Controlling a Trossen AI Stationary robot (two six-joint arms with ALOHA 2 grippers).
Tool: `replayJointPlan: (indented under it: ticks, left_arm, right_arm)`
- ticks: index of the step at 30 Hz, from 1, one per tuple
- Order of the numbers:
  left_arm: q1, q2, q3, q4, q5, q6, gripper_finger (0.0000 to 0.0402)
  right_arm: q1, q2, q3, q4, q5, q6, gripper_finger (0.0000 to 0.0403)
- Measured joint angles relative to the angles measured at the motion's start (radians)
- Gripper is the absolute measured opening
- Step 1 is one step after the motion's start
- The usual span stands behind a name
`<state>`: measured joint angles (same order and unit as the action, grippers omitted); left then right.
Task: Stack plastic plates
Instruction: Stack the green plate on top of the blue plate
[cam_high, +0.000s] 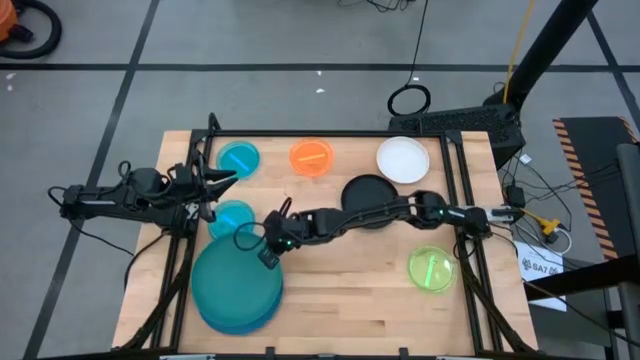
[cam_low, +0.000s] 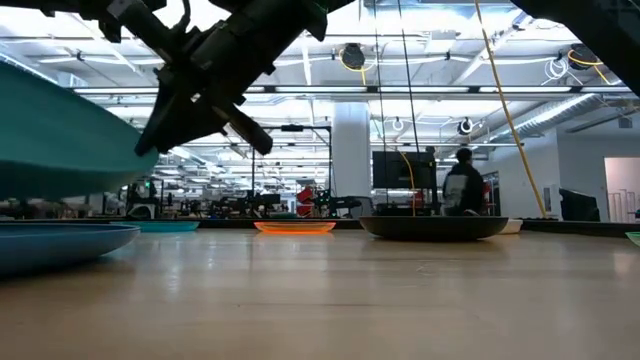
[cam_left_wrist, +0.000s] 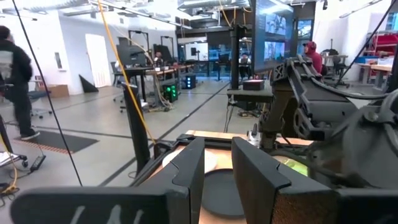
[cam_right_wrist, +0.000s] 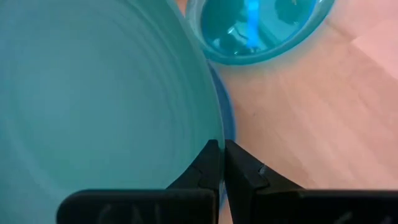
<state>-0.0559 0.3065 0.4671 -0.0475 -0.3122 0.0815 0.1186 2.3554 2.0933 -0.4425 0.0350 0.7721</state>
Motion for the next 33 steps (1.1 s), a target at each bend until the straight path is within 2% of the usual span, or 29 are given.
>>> replayJointPlan:
  ticks: [3, 13, 28, 33]
  left_arm:
    - [0.0, 0.0, 0.0, 0.001, 0.0, 0.003, 0.0088]
    - [0.0, 0.0, 0.0, 0.002, 0.0, 0.002, 0.0088]
    - [0.0, 0.0, 0.0, -0.008, 0.0, -0.015, 0.0088]
    - [0.0, 0.0, 0.0, -0.009, 0.0, -0.02, 0.0088]
  right_arm:
    - [0.011, 0.0, 0.0, 0.006, 0.044, 0.008, 0.0002]
    - [0.015, 0.0, 0.0, -0.051, 0.075, -0.008, 0.0002]
    - [0.014, 0.0, -0.001, -0.081, 0.071, -0.017, 0.0009]
    - [0.014, 0.0, -0.001, -0.077, 0.069, 0.002, 0.0029]
